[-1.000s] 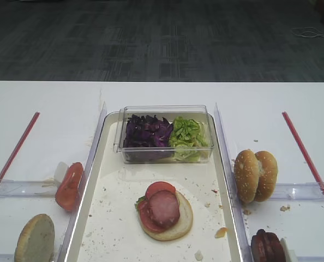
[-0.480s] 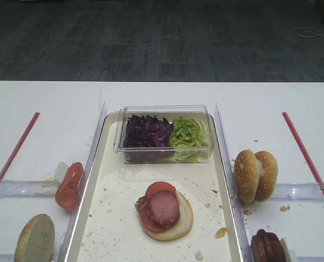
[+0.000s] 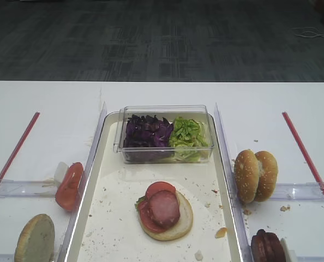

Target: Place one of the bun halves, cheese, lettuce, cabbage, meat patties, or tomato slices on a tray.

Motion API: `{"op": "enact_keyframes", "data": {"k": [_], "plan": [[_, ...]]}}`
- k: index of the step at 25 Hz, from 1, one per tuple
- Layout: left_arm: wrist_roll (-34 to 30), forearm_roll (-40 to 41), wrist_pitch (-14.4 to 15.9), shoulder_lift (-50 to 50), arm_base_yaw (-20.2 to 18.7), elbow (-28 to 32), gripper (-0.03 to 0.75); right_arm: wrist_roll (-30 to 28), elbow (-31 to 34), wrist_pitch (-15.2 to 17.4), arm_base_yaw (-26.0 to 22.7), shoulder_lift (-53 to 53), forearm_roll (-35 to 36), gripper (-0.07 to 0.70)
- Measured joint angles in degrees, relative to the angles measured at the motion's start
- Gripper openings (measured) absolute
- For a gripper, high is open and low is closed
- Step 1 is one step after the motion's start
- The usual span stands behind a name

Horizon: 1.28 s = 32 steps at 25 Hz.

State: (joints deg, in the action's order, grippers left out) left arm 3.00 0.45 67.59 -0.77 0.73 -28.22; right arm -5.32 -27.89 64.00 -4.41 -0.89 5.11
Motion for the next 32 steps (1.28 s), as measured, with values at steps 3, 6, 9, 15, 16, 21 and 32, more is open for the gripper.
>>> {"op": "enact_keyframes", "data": {"k": [3,6,9,15,16,21,32], "plan": [[0.0,0.0,0.0,0.0,0.0,0.0,0.474,0.0,0.0,0.0,0.0,0.0,0.0,0.643],[0.0,0.0,0.0,0.0,0.0,0.0,0.474,0.0,0.0,0.0,0.0,0.0,0.0,0.643],[0.0,0.0,0.0,0.0,0.0,0.0,0.474,0.0,0.0,0.0,0.0,0.0,0.0,0.643],[0.0,0.0,0.0,0.0,0.0,0.0,0.474,0.0,0.0,0.0,0.0,0.0,0.0,0.643],[0.0,0.0,0.0,0.0,0.0,0.0,0.474,0.0,0.0,0.0,0.0,0.0,0.0,0.643],[0.0,0.0,0.0,0.0,0.0,0.0,0.474,0.0,0.0,0.0,0.0,0.0,0.0,0.643],[0.0,0.0,0.0,0.0,0.0,0.0,0.474,0.0,0.0,0.0,0.0,0.0,0.0,0.643]]}}
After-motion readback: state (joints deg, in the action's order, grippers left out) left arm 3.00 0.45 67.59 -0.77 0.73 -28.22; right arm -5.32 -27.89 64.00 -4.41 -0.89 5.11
